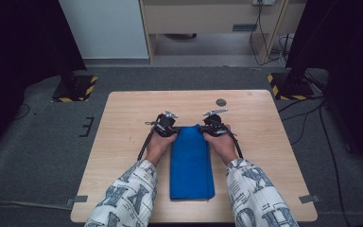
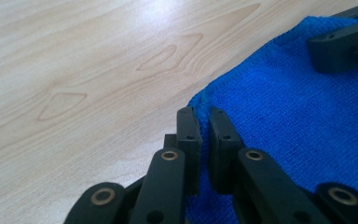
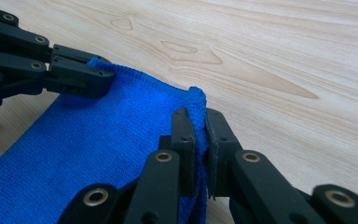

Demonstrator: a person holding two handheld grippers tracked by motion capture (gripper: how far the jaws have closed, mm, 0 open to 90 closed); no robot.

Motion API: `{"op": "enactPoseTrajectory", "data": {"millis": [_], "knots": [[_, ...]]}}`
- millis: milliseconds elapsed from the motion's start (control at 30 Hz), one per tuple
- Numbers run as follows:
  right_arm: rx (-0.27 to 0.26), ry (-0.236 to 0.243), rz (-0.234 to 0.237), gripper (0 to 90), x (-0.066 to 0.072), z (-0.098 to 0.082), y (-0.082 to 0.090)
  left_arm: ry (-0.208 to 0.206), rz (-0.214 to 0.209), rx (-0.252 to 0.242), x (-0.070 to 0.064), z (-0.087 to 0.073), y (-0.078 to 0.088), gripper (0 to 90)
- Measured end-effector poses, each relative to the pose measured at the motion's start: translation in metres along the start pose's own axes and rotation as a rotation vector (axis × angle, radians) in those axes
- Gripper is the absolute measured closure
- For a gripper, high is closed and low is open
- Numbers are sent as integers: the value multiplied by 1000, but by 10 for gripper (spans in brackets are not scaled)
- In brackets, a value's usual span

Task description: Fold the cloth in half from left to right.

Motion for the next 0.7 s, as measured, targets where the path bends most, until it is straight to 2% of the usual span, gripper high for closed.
{"op": "enactPoseTrajectory", "data": {"millis": [133,233,400,700], "knots": [[-9,-5,4,840,0,2,3,16,2,-26,0,5,5,841],[-18,-18,7,840,0,4,4,0,16,-21,0,6,7,841],[-27,-12,9,840,-1,6,5,27,11,-46,1,10,10,843],[-37,-9,18,841,0,13,7,33,23,-57,3,15,14,851]]}}
Point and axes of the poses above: each handheld gripper's, and its own axes: y roughly backward along the jaws, z roughly out of its top, x roughly to its left, the point moved 8 cm from there along -y, roughly forward along the jaws, and after that the axes turned 1 degree about z, right-handed, at the moved point
